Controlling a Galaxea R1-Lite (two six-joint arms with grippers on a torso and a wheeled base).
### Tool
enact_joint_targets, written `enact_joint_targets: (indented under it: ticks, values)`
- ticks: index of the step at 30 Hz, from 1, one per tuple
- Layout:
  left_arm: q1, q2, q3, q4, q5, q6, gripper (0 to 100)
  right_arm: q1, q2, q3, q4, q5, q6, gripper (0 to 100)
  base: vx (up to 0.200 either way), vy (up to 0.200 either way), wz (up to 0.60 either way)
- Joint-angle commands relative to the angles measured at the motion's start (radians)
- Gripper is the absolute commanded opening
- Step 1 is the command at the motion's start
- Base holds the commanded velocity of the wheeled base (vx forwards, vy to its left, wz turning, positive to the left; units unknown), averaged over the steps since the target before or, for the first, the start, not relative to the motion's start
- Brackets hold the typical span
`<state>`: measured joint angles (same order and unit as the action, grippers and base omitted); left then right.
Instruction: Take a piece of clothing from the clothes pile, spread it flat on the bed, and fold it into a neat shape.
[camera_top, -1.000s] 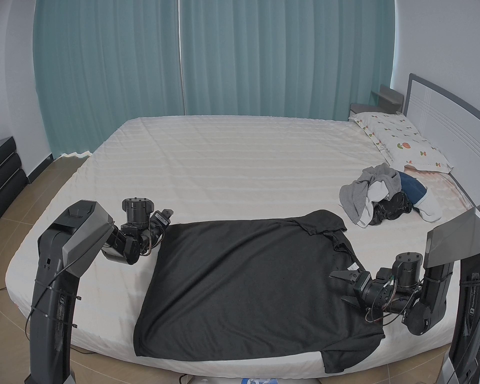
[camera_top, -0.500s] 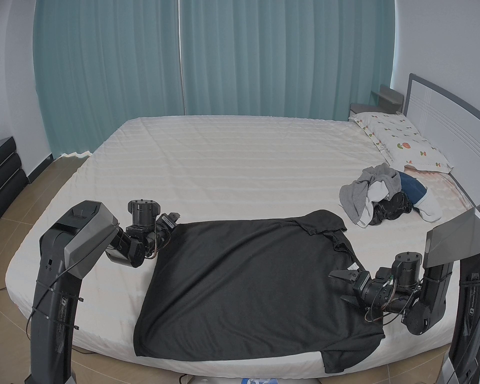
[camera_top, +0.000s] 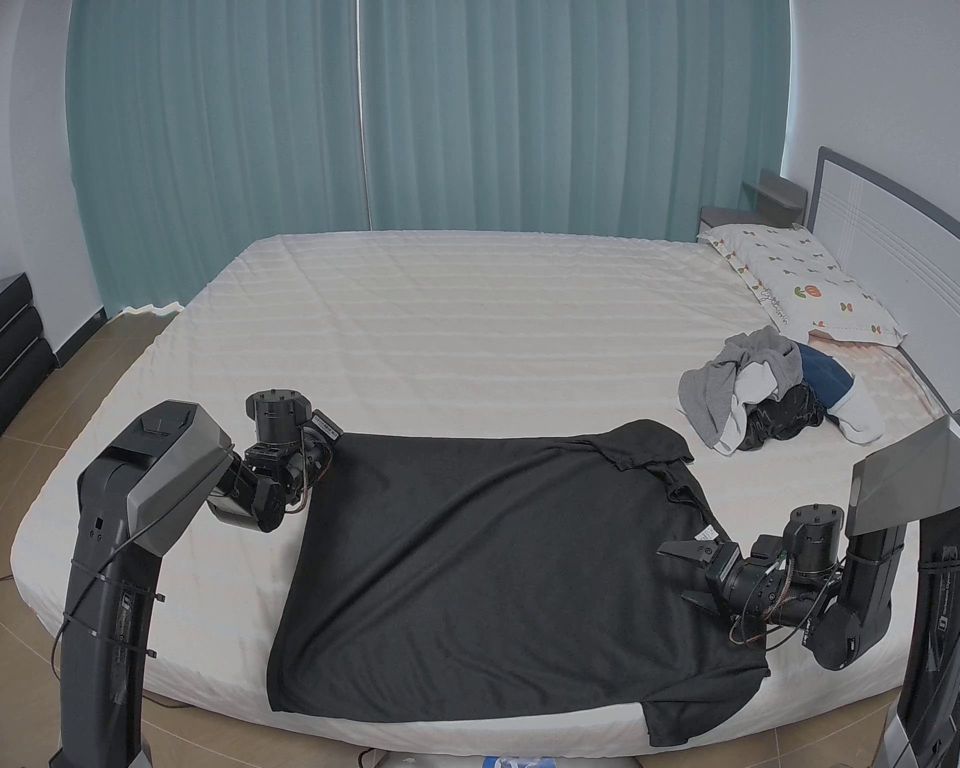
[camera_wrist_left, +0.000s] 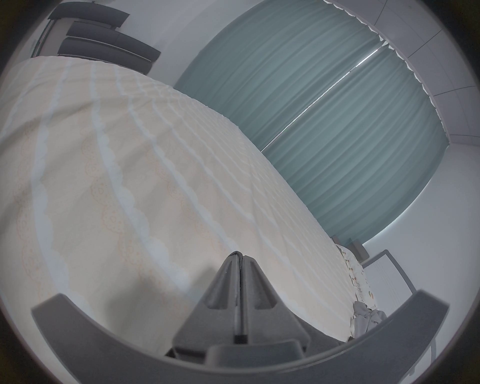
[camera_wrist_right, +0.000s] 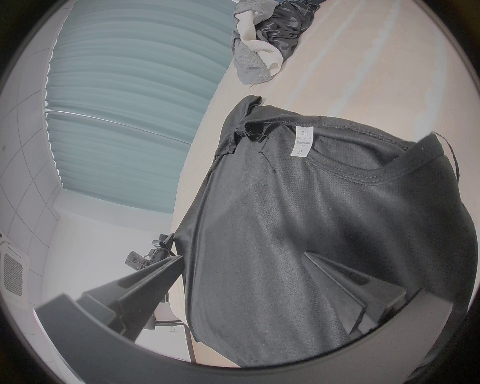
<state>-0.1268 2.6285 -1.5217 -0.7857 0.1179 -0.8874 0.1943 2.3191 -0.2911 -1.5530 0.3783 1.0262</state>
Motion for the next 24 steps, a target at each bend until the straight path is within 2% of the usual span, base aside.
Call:
enact_joint_targets:
  ticks: [1,7,24]
  values:
    - [0.007,0.008,-0.025,-0.01,0.014,0.001,0,0.005,0.006,0.001,-0.012,-0.002,-0.003,100,0.0,0.0,0.0]
    - [0.009,0.042,-0.091,-0.013,0.065,0.001,0,0.005,0.006,0.0,-0.012,0.001,-0.003,100,0.0,0.0,0.0]
    - [0.032,0.1,-0.181,-0.007,0.1,0.007,0,0.005,0.006,-0.007,-0.012,0.001,0.0,100,0.0,0.0,0.0]
